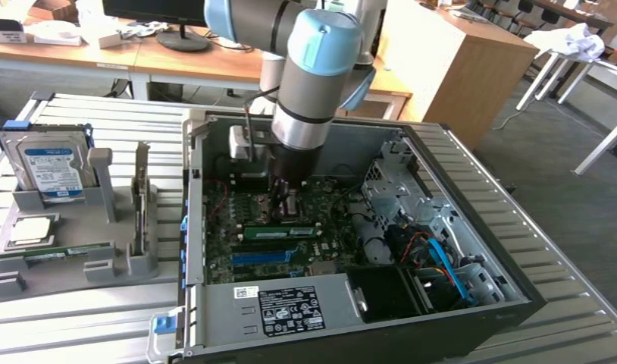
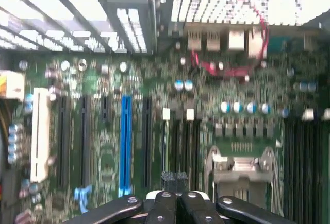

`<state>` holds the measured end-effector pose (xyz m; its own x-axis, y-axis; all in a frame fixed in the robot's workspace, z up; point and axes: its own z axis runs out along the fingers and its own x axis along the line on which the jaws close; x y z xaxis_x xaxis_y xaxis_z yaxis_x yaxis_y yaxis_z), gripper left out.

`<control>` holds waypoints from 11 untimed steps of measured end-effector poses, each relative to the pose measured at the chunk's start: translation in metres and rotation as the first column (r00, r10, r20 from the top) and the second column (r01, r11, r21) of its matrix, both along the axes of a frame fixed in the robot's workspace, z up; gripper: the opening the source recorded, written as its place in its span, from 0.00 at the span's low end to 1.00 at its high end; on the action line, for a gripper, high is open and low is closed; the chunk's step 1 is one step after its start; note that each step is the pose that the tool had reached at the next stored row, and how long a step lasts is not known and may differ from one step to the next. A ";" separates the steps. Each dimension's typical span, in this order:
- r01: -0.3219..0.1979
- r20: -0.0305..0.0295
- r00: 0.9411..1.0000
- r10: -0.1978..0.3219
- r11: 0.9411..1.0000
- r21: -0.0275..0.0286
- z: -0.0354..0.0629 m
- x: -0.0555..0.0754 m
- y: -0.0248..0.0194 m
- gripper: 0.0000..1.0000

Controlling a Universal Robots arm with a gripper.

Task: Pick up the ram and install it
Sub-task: 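Press down the ram until it locks into place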

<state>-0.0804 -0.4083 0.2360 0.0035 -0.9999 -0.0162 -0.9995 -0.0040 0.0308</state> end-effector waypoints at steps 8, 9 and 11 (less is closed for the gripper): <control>0.000 0.001 1.000 0.000 1.000 0.001 -0.0014 -0.019 -0.0013 0.10; 0.000 0.001 1.000 0.000 1.000 0.001 -0.0014 -0.019 -0.0013 0.10; 0.000 0.001 1.000 0.000 1.000 0.001 -0.0021 -0.019 -0.0013 0.10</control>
<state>-0.0993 -0.4096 0.2339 0.0033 -0.9998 -0.0175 -0.9996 -0.0038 0.0296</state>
